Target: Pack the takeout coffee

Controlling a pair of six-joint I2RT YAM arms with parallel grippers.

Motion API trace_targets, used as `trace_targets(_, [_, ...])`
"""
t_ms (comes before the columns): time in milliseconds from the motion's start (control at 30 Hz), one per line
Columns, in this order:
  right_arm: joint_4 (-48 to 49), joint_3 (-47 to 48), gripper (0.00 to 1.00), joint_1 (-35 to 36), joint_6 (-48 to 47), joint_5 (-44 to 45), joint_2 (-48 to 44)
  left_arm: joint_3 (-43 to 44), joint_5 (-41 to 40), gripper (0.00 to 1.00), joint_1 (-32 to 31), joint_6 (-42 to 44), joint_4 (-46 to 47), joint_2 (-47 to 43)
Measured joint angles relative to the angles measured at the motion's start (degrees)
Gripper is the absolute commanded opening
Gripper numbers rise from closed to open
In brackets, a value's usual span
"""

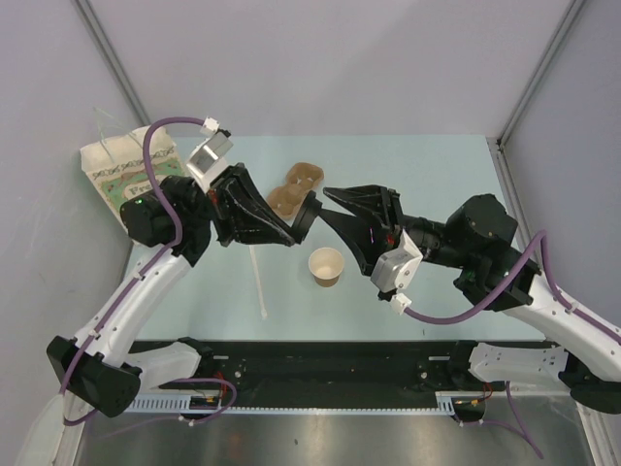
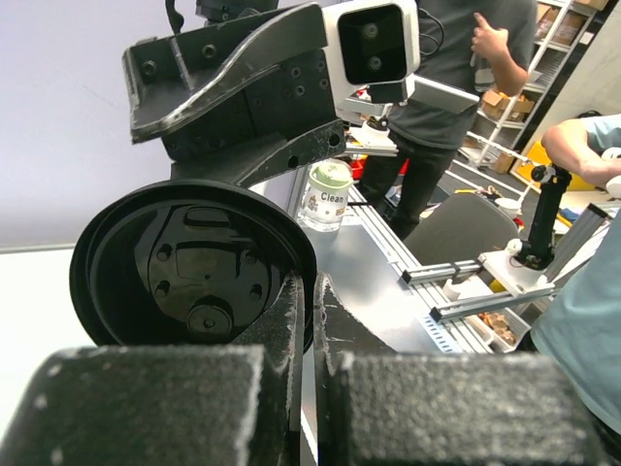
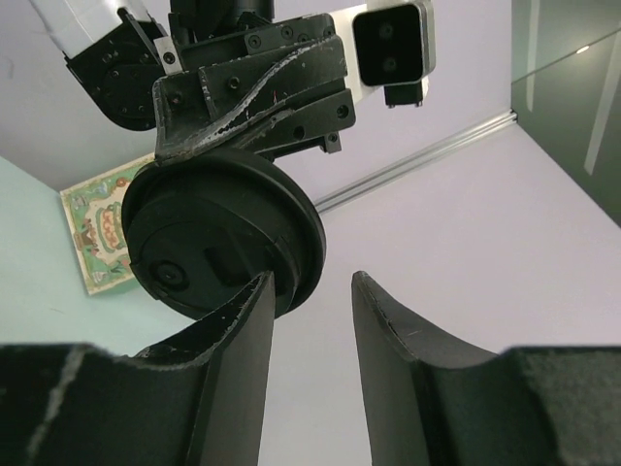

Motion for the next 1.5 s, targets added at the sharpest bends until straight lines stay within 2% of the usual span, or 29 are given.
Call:
trace_targets(533, [-3.61,-0.15,0.27,1.73,-8.15,-0.04,-0.13,-0.09,0.85,0.00,-0.96,2.12,-3.41,-0.04])
trace_targets(667, [-4.85,-0.35,0.17,1.88,-9.03,-0.11,-0.26,-0.15,1.33,0.00,-1.18,2.69,-4.17,-0.02])
trace_targets(767, [-5.42,-0.42,0.00,1.97,-9.64,-0.04,-0.31,-0.17,1.88,0.00,-1.38,3.17,-4.90,-0.02])
trace_targets(800, [-5.53,-0.42,0.00,1.97,-9.79,-0.02,-0.37,-0.17,1.99,0.00,-1.44,3.37,-5.07,0.00])
trace_targets(900, [-6.14,-0.42,0.00,1.97,-9.73,0.15,-0.68,-0.22,2.36,0.21,-1.60,4.48,-5.95,0.07])
trace_targets(933, [-6.40,-0.44,0.00,1.97,-9.49,0.42,-0.74,-0.24,2.43,0.44,-1.68,5.07,-6.71,0.07])
trace_targets(1000, [-6.56,-0.48,0.00,1.90,-8.46,0.90,-0.76,-0.24,2.67,0.66,-1.79,7.61,-8.90,0.07])
trace_targets(1033, [-6.67,-0.55,0.00,1.77,-7.69,1.07,-0.72,-0.24,2.71,0.86,-1.81,8.59,-10.82,0.04])
trace_targets(1133, [-7.23,-0.70,0.00,1.11,-5.20,2.51,-0.74,-0.31,2.67,0.97,-0.15,11.21,-14.29,0.04])
trace_targets(1233, [-8.48,-0.70,0.00,0.13,-1.70,4.90,-0.74,-0.42,1.36,0.99,5.31,13.14,-16.15,0.04])
trace_targets(1400, [-12.76,-0.70,0.00,-3.37,5.92,9.20,-0.13,-2.38,-4.57,1.00,19.78,17.84,-20.28,-1.70])
trace_targets(1500, [-16.65,-0.13,0.00,-7.23,11.15,10.62,2.58,-1.95,-10.67,1.00,27.36,25.53,-31.58,-4.00])
